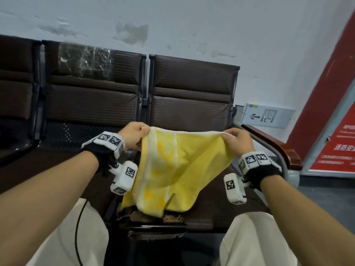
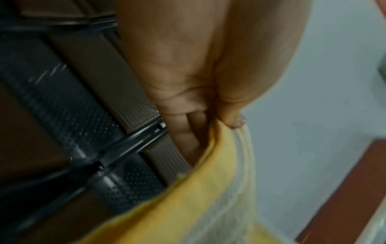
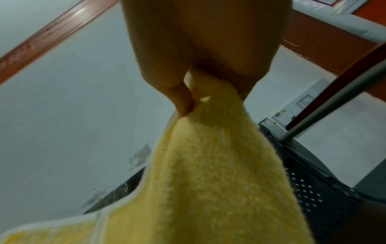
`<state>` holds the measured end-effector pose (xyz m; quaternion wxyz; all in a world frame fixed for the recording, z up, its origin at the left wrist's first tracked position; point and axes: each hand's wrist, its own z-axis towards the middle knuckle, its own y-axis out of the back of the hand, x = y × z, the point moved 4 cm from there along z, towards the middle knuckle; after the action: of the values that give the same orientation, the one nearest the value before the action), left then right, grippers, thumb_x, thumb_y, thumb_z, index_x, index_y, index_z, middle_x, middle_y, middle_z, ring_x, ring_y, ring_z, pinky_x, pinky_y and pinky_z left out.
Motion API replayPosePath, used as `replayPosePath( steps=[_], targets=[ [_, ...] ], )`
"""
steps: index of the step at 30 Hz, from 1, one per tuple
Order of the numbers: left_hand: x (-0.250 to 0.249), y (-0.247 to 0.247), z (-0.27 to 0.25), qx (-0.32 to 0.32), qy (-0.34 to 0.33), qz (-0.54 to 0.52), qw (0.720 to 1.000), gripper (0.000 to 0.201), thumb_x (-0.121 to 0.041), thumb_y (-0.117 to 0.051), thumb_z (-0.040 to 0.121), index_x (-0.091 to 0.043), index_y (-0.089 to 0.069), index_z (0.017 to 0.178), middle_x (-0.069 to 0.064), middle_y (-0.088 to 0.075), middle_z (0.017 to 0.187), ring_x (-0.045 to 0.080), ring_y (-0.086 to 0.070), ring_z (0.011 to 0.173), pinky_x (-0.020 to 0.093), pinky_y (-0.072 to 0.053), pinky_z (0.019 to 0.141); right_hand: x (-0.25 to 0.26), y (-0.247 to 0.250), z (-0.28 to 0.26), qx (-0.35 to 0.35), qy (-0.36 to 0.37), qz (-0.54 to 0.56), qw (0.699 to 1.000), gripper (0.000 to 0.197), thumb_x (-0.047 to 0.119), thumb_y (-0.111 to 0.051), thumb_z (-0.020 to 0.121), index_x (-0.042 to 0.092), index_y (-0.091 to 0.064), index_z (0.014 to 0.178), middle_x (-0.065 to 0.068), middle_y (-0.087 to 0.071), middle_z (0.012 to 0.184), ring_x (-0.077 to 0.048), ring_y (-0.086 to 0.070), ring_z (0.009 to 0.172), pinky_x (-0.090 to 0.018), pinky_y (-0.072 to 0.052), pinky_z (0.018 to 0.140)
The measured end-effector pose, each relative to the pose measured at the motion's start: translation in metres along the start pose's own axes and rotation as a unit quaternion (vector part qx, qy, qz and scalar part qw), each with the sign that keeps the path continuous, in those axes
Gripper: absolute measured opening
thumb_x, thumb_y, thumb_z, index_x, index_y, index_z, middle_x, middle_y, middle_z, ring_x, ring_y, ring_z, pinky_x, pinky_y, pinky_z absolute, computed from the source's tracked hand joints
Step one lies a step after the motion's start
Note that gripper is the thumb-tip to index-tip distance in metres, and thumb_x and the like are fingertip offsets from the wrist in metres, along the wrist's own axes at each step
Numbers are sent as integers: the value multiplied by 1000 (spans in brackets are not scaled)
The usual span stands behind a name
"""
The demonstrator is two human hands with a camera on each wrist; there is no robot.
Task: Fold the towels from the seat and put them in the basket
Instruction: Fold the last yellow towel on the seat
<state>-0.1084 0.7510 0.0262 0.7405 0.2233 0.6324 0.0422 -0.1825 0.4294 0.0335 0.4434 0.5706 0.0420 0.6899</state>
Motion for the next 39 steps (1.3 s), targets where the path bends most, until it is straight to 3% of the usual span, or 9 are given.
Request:
replayPosePath(
  steps=[4, 7, 10, 14, 22, 26, 30, 33, 39],
  targets=[
    [-19, 18, 3, -23, -18, -164, 986, 30, -15, -41, 100, 1, -59, 119, 16, -64, 94, 23, -61, 79, 27, -56, 63, 28, 24, 5, -54, 63, 61, 995, 10, 19, -68, 85, 19, -70, 95, 4, -65, 91, -11, -58, 89, -24, -41, 81],
    [-20, 44, 12, -152, -52, -25, 987, 26, -14, -49, 96, 0, -64, 112, 18, -66, 101, 25, -59, 92, 32, -47, 80, 30, 34, 12, -106, 53, 6, 993, 16, 22, -70, 84, 14, -72, 97, 0, -64, 89, -13, -55, 89, -23, -39, 82],
    [-4, 46, 12, -208, -58, 139, 966, 18, -16, -55, 90, -8, -69, 100, 15, -68, 100, 29, -61, 95, 28, -40, 74, 16, 19, 13, -98, 27, -37, 994, 18, 22, -69, 85, 12, -72, 100, -9, -69, 95, -21, -59, 94, -26, -43, 85],
    [21, 42, 21, -249, -63, 110, 960, 16, -20, -55, 89, -11, -67, 96, 11, -69, 95, 29, -61, 93, 27, -38, 70, 3, -2, 23, -112, 26, -34, 993, 22, 28, -68, 84, 12, -73, 98, -9, -71, 93, -23, -62, 94, -24, -40, 81],
    [60, 26, 58, -227, -103, 100, 963, 14, -21, -53, 92, -13, -64, 95, 0, -64, 90, 23, -60, 90, 31, -45, 77, -36, -48, 39, -124, 23, -8, 992, 18, 29, -62, 89, 14, -70, 95, -6, -69, 92, -28, -60, 95, -24, -36, 78],
    [101, 9, 76, -155, -8, 174, 972, 15, -25, -57, 90, -15, -68, 93, 5, -68, 93, 22, -60, 91, 25, -38, 73, -73, -78, 47, -27, -77, -54, 995, 26, 30, -62, 88, 10, -70, 101, -16, -68, 104, -35, -57, 107, -32, -42, 87],
    [130, -8, 82, -108, 49, 139, 983, 18, -26, -60, 89, -13, -70, 94, 9, -69, 98, 25, -62, 93, 30, -45, 76, -97, -106, 44, 27, -142, -43, 989, 15, 24, -63, 83, 13, -72, 87, -10, -64, 86, -25, -57, 87, -26, -40, 76],
    [124, -17, 88, -113, 81, 3, 990, 20, -27, -64, 87, -11, -70, 98, 10, -70, 97, 28, -66, 93, 38, -54, 82, -87, -118, 49, 28, -153, 56, 986, 10, 15, -64, 81, 24, -69, 79, -2, -64, 86, -19, -56, 83, -27, -43, 74],
    [89, -39, 72, -83, 22, -141, 986, 13, -19, -69, 84, -21, -69, 96, 20, -68, 95, 30, -65, 85, 44, -54, 72, -35, -140, 30, 182, -85, 280, 939, 12, 10, -64, 85, 13, -75, 82, -6, -70, 77, -15, -63, 69, -26, -54, 59]
  ],
)
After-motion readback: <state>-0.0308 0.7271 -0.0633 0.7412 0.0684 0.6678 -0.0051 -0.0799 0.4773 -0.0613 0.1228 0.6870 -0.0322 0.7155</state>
